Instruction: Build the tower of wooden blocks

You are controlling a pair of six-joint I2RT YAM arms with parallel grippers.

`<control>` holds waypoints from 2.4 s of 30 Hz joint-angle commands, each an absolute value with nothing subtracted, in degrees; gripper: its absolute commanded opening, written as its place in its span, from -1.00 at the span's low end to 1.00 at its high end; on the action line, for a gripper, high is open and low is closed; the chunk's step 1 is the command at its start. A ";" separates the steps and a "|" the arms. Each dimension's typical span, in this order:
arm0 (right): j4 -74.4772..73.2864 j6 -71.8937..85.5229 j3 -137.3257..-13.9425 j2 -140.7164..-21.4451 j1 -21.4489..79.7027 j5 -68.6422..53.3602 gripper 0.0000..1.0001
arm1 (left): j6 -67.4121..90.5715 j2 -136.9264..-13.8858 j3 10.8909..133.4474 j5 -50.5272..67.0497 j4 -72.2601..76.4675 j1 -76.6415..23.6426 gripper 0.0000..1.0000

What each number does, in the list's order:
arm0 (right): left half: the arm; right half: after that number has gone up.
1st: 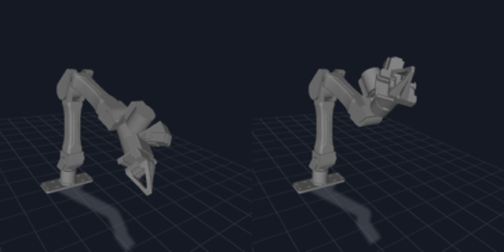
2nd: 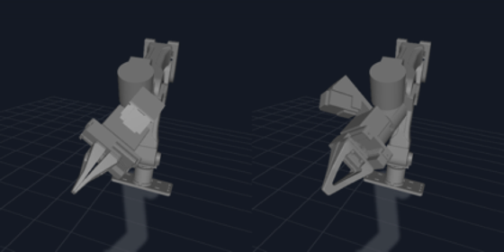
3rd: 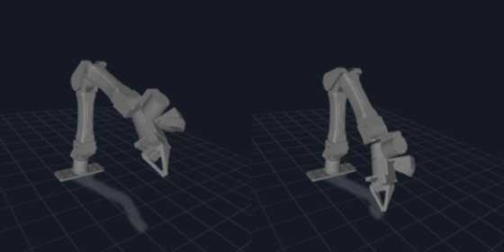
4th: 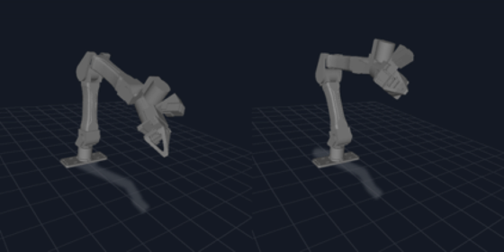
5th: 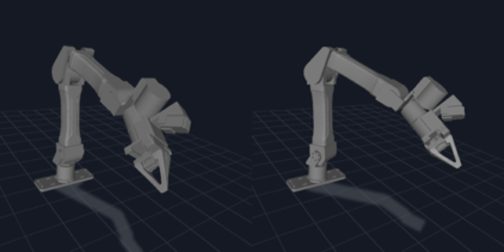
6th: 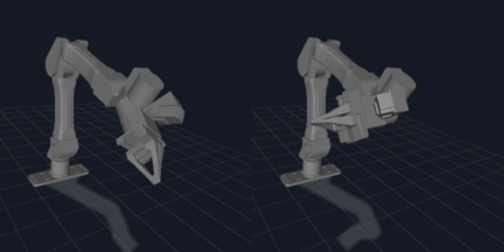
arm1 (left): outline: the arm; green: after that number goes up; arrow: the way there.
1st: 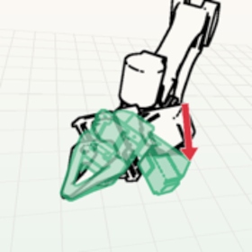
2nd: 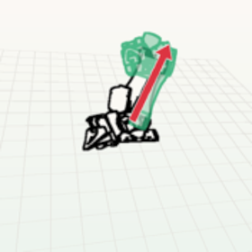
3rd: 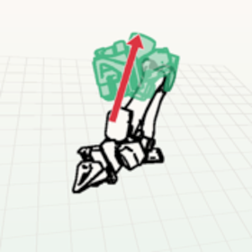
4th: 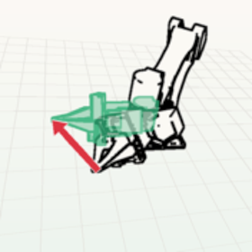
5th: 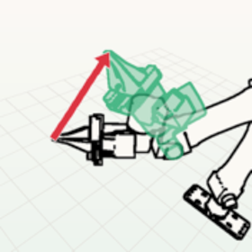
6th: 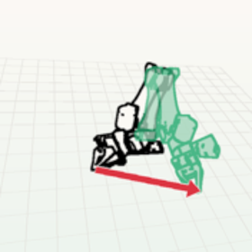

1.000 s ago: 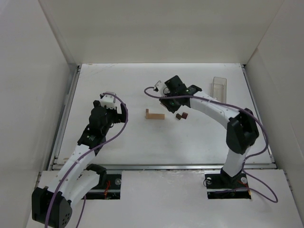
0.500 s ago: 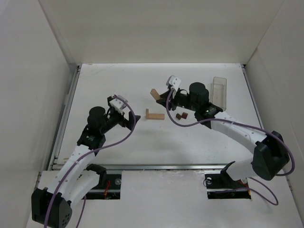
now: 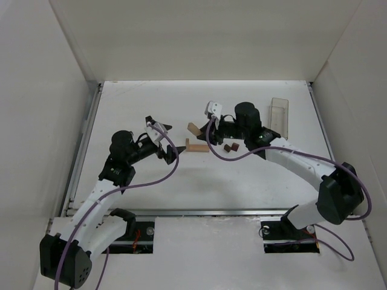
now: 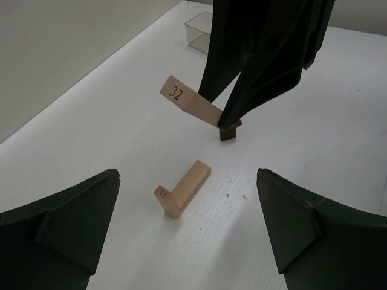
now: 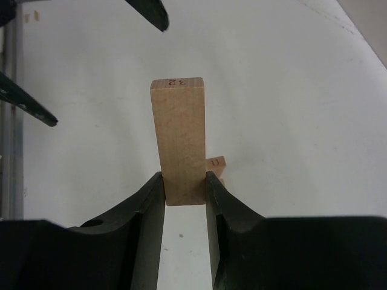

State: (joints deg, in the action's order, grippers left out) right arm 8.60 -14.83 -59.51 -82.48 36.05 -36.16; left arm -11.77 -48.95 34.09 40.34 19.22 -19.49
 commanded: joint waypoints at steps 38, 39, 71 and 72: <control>-62.85 -39.02 -123.40 -120.15 47.29 -3.95 -1.00 | -1.68 -34.54 31.03 3.97 1.33 -19.69 0.83; -62.06 -39.02 -122.88 -120.15 47.29 -4.65 -1.00 | -0.89 -35.06 31.03 0.65 0.80 -19.69 0.83; -60.29 -40.08 -126.74 -127.62 47.81 -3.08 -1.00 | 9.23 -36.65 30.50 -11.95 1.32 -19.69 0.59; -60.29 -40.08 -126.74 -128.14 47.81 -3.08 -1.00 | 8.71 -36.65 29.98 -11.95 1.32 -19.69 0.59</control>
